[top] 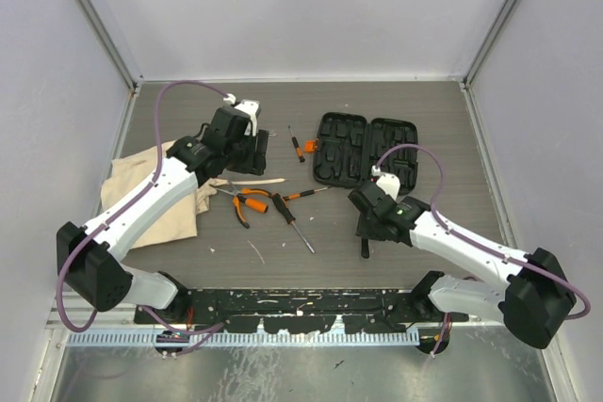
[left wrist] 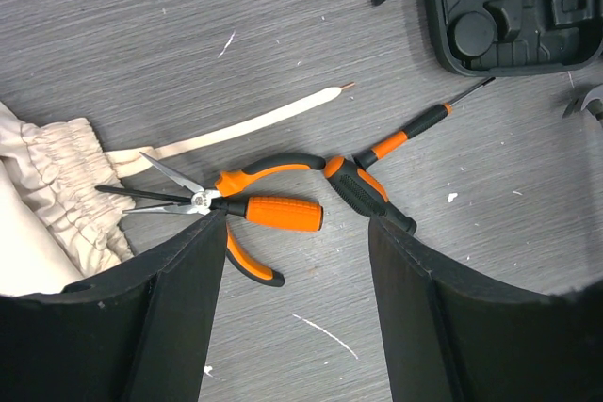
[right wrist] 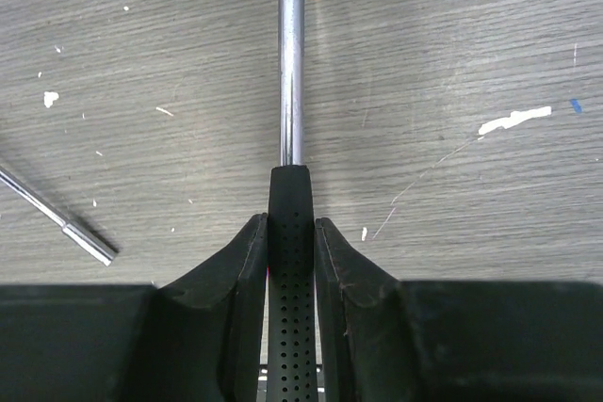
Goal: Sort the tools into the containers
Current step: Pick up the hammer at the center of the board.
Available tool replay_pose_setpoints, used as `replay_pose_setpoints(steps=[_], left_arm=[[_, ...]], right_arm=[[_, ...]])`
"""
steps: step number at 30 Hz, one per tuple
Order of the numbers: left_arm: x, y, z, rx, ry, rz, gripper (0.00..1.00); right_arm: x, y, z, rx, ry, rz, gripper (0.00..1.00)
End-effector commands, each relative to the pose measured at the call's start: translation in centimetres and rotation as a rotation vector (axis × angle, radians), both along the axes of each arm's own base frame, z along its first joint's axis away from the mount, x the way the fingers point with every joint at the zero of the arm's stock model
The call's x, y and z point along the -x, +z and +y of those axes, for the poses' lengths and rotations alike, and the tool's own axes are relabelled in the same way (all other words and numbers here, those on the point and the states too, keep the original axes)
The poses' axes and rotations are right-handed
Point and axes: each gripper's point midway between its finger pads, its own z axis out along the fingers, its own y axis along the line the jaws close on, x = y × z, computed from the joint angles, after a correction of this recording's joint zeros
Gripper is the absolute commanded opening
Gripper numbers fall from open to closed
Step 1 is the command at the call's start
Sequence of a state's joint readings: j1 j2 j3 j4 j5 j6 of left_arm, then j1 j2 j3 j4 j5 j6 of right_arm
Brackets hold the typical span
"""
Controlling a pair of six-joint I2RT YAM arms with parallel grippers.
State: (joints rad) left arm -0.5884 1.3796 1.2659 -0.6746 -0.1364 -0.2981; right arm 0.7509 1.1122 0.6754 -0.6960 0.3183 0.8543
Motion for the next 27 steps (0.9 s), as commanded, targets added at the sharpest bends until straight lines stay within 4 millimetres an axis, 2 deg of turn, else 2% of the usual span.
replay_pose_setpoints(steps=[1, 5, 7, 10, 15, 18, 23, 27], left_arm=[[-0.4, 1.4, 0.3, 0.008, 0.004, -0.043, 0.63], [0.0, 1.7, -0.9, 0.078, -0.020, -0.028, 0.66], [0.3, 1.8, -2.2, 0.154, -0.031, -0.009, 0.70], [0.6, 1.5, -3.7, 0.233, -0.051, 0.026, 0.70], [0.5, 1.4, -3.6, 0.217, -0.043, 0.034, 0.70], [0.9, 1.0, -4.4, 0.263, -0.054, 0.063, 0.71], [2.2, -1.1, -8.8, 0.491, -0.047, 0.200, 0.73], [3.1, -2.6, -12.7, 0.521, -0.020, 0.254, 0.74]], right_arm=[[-0.9, 3.1, 1.0, -0.056, 0.034, -0.069, 0.01], [-1.3, 4.7, 1.6, -0.087, 0.062, -0.106, 0.01], [-1.5, 4.7, 1.8, -0.086, 0.083, -0.116, 0.01], [-1.6, 3.4, 1.9, -0.059, 0.110, -0.092, 0.01], [-0.5, 0.1, 1.3, -0.024, 0.092, -0.016, 0.01], [-0.2, -0.1, 1.4, -0.051, 0.090, -0.021, 0.01], [-0.2, 0.1, 2.0, -0.094, 0.106, -0.045, 0.01], [-0.2, -0.3, 2.2, -0.141, 0.090, -0.071, 0.01]])
